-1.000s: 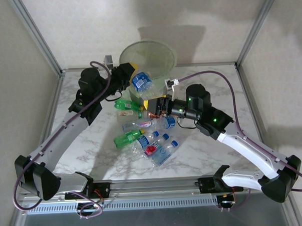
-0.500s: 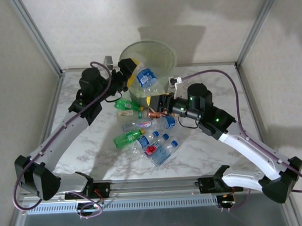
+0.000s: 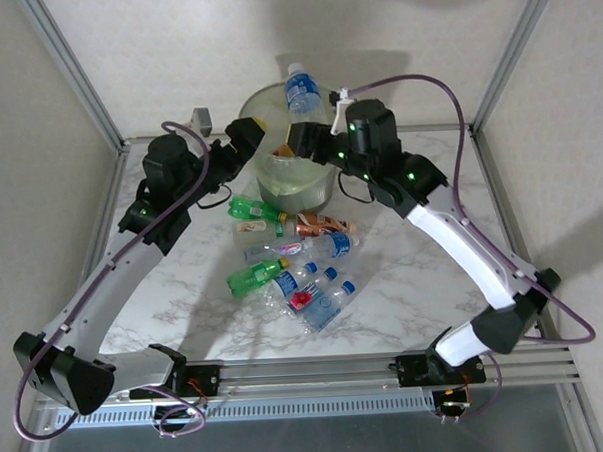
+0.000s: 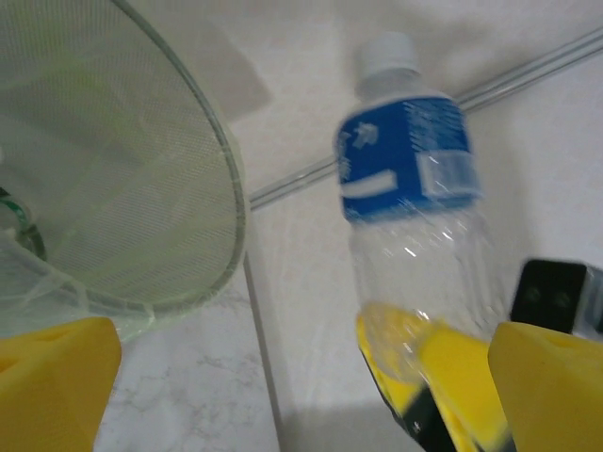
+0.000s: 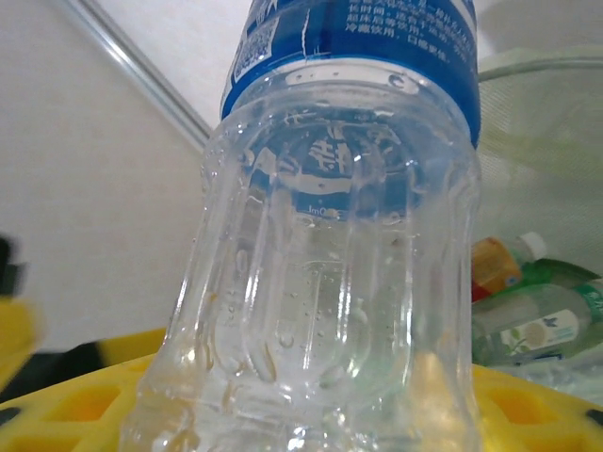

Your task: Put the plastic bottles in the bin

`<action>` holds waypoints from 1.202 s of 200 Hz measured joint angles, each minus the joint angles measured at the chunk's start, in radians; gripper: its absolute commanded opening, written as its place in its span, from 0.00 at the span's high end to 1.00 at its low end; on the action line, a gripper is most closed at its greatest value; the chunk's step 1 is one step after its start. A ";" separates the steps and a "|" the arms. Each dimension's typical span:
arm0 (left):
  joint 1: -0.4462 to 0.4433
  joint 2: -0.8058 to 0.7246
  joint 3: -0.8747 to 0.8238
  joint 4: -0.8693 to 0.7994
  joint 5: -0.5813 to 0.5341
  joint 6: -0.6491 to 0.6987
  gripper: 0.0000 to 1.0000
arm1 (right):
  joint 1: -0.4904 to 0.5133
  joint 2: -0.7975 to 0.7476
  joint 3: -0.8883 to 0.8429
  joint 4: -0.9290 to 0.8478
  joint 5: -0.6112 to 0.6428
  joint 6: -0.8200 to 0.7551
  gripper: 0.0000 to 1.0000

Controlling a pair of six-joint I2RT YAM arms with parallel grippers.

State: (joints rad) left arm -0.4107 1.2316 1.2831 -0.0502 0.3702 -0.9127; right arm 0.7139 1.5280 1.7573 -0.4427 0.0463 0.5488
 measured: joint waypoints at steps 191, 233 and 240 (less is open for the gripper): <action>0.000 -0.053 -0.070 -0.208 -0.270 0.209 0.01 | -0.068 0.396 0.375 -0.181 -0.006 -0.048 0.12; 0.000 -0.079 -0.084 -0.232 -0.315 0.238 0.03 | -0.071 0.296 0.239 -0.128 -0.068 -0.076 0.11; 0.000 -0.085 -0.086 -0.237 -0.320 0.244 0.04 | -0.072 0.268 0.213 -0.121 -0.075 -0.079 0.10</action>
State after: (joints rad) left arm -0.4110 1.1469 1.1969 -0.2867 0.0502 -0.6685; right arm 0.6415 1.7958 1.9705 -0.5636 -0.0284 0.4698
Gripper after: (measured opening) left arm 0.974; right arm 0.893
